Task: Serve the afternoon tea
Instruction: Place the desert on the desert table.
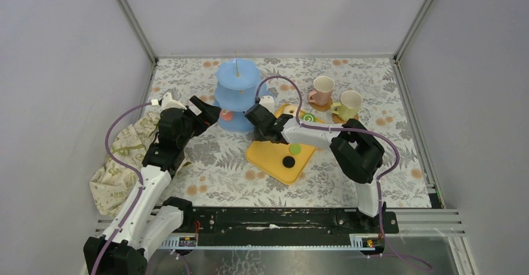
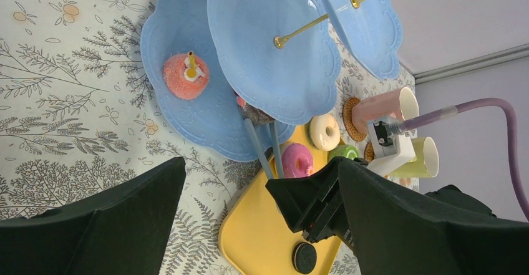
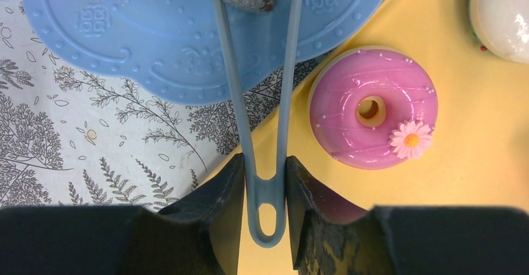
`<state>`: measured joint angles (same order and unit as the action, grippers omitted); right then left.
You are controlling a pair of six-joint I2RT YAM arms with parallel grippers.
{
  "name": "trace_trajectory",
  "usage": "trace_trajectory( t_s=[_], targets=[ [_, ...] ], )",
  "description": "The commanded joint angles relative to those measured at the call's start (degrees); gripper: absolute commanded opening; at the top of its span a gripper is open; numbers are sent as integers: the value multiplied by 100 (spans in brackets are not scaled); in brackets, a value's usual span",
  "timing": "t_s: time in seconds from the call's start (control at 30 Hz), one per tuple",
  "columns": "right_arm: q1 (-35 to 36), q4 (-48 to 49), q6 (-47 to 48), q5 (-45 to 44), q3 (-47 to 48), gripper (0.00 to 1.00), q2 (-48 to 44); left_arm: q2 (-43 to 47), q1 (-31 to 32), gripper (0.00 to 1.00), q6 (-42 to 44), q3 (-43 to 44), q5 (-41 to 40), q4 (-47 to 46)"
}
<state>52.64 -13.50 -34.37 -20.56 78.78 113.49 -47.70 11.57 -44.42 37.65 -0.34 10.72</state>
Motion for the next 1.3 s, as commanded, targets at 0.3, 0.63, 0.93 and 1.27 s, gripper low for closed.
trace_trajectory(
  t_s=[0.3,0.63,0.93,1.27],
  targets=[
    [185,76,90,-215,-195,34,-640,49,5,100,-21,-57,31,-270],
    [406,79,62,-384,-723,32,-1200,67,9,100,-42,-82,34,-286],
    [928,359,-195,-626,-1651,31,-1946,108,6,100,39,-19,-65,-156],
    [1297,444,-558,-927,-2510,29,-2630,109,19,100,39,-29,-27,-167]
  ],
)
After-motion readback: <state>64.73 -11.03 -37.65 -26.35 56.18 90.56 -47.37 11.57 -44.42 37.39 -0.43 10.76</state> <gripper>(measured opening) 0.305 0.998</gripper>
